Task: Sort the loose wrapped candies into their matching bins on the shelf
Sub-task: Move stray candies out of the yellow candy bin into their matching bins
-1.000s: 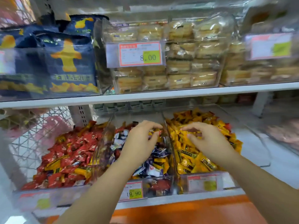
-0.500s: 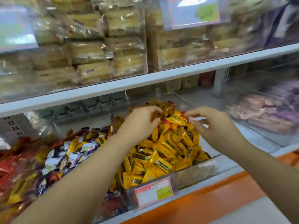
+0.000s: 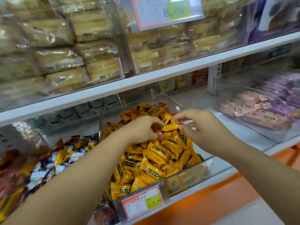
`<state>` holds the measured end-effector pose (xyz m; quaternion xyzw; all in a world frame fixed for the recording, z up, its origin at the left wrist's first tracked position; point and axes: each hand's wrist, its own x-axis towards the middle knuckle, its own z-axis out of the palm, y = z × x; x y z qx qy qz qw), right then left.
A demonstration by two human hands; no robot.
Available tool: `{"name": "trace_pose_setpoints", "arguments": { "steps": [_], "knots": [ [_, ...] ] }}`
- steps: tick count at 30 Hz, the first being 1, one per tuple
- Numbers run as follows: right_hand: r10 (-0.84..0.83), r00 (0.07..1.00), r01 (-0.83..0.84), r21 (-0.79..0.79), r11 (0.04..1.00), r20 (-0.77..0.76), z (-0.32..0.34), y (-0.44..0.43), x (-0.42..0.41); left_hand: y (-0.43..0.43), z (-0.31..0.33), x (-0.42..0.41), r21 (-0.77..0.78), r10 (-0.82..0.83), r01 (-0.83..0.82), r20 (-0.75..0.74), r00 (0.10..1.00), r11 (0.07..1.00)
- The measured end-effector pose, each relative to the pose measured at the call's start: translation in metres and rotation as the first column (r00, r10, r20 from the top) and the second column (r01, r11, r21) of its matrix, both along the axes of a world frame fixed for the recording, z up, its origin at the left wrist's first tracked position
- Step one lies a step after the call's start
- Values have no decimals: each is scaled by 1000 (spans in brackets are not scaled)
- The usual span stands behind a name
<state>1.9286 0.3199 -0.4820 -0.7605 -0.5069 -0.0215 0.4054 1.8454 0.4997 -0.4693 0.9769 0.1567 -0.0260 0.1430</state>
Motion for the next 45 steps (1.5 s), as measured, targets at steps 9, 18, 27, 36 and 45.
{"name": "trace_pose_setpoints", "arguments": {
  "steps": [9,18,27,36,45],
  "knots": [
    [86,990,-43,-343,938,110,-8,17,-7,-5,4,-33,-20,-83,83,-2,997,996],
    [98,988,-16,-552,834,120,-19,20,-11,3,7,-66,15,-15,15,-11,1000,1000],
    [29,974,90,-499,862,227,-18,38,-8,-8,-1,-54,163,107,-116,63,992,980],
    [-43,960,189,-527,828,276,-26,61,-10,-11,-6,-55,79,105,-116,142,984,990],
    [-33,995,35,14,999,-91,1,47,-21,-19,7,-76,-342,279,-123,456,845,932]
  ]
}}
